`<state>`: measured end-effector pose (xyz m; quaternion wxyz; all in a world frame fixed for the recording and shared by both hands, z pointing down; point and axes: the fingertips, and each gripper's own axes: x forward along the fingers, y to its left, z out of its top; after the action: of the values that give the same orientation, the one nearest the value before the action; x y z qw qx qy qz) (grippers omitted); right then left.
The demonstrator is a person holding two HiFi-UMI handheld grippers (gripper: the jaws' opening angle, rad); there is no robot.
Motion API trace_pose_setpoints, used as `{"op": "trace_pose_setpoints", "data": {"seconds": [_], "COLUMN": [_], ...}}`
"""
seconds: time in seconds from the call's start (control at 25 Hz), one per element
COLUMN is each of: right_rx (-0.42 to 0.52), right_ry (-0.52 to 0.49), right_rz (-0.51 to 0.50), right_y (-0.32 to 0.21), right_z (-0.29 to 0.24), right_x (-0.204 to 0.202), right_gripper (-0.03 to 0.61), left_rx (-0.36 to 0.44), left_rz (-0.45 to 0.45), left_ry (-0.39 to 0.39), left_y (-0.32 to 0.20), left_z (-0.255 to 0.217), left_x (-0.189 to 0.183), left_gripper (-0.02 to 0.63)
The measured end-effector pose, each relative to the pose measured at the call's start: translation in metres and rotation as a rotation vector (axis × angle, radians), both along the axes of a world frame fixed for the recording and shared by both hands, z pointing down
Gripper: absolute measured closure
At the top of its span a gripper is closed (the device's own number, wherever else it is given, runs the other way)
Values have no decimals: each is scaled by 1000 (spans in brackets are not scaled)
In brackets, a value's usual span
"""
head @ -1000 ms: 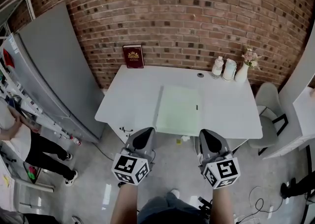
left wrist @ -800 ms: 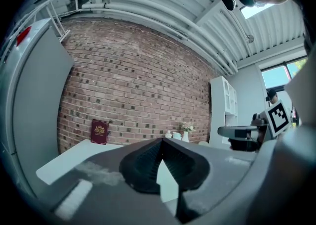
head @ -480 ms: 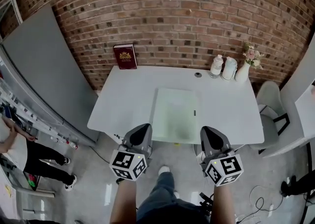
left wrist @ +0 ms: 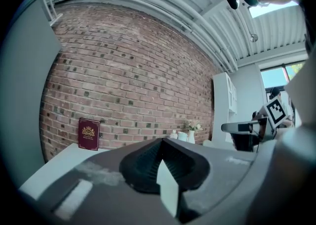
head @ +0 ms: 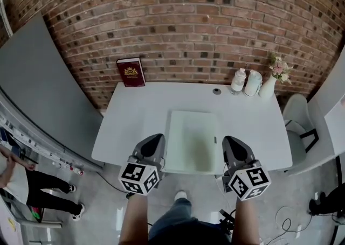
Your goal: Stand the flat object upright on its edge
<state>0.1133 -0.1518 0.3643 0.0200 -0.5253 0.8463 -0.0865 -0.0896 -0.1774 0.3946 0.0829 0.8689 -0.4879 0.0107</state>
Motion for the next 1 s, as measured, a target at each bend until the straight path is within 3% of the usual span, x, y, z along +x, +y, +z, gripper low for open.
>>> {"op": "trace_pose_setpoints", "data": {"seconds": [0.2, 0.4, 0.48, 0.56, 0.6, 0.76, 1.0], "right_rx": [-33, -107, -130, -149, -159, -206, -284], "right_ry": [47, 27, 33, 42, 48, 64, 78], "right_rz": [4, 16, 17, 15, 19, 30, 21], "right_y": [-40, -72, -84, -93, -97, -111, -123], "right_z": [12, 28, 34, 40, 43, 57, 76], "right_x": [-4, -5, -5, -5, -4, -1, 5], "right_gripper": [578, 577, 567, 427, 410, 356, 342], "left_rx": [-13, -58, -84, -103, -112, -167, -199], "left_rz": [35, 60, 78, 93, 103, 147, 158], "left_ry": [-23, -13, -1, 4, 6, 18, -1], "left_y": [-44, -81, -94, -104, -108, -120, -131], "left_z": [6, 21, 27, 32, 35, 47, 59], "left_x": [-2, -10, -11, -11, -10, -4, 2], "left_gripper": [615, 614, 500, 483, 475, 370, 367]}}
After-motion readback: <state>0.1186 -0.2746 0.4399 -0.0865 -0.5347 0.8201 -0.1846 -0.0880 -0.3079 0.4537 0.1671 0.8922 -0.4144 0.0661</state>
